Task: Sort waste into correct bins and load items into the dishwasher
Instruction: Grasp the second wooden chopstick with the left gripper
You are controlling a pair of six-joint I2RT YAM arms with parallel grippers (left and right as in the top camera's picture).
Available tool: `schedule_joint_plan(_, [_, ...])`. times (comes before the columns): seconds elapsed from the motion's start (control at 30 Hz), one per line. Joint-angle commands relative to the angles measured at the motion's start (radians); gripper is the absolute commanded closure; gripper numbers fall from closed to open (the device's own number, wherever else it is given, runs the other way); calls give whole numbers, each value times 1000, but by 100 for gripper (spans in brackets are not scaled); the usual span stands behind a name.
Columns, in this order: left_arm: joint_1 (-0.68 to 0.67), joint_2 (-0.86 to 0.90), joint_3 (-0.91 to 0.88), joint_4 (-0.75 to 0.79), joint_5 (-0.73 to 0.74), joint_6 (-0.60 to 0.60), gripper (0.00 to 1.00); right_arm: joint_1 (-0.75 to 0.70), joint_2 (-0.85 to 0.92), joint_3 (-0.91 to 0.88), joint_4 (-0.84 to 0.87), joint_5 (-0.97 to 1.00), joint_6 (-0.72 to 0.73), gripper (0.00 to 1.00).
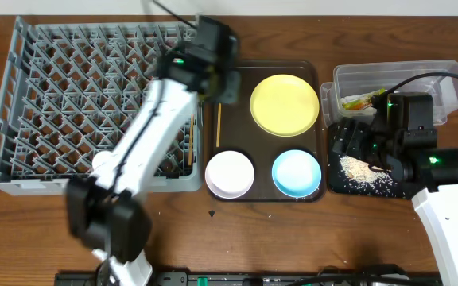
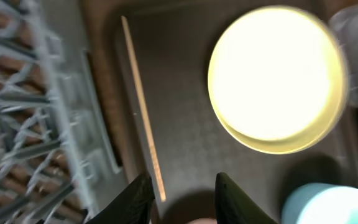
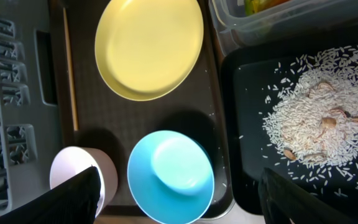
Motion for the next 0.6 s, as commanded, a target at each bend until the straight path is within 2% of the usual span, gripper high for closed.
schedule_joint_plan(0.0, [-17,111,-13,31,-126,17,67,-3,-10,10,-2,-8,-12,21])
schedule_joint_plan(0.1, [-13,183,-13,72,-130,17,68,-3,-10,10,-2,-8,-12,21])
schedule_joint_plan(0.27, [-9,296,-13,126,-248,17,68,-3,-10,10,-1,-8,-12,21])
schedule_joint_plan(0.57, [-10,388,-15,153,-198,16,67,-3,-10,9,0,-8,-12,21])
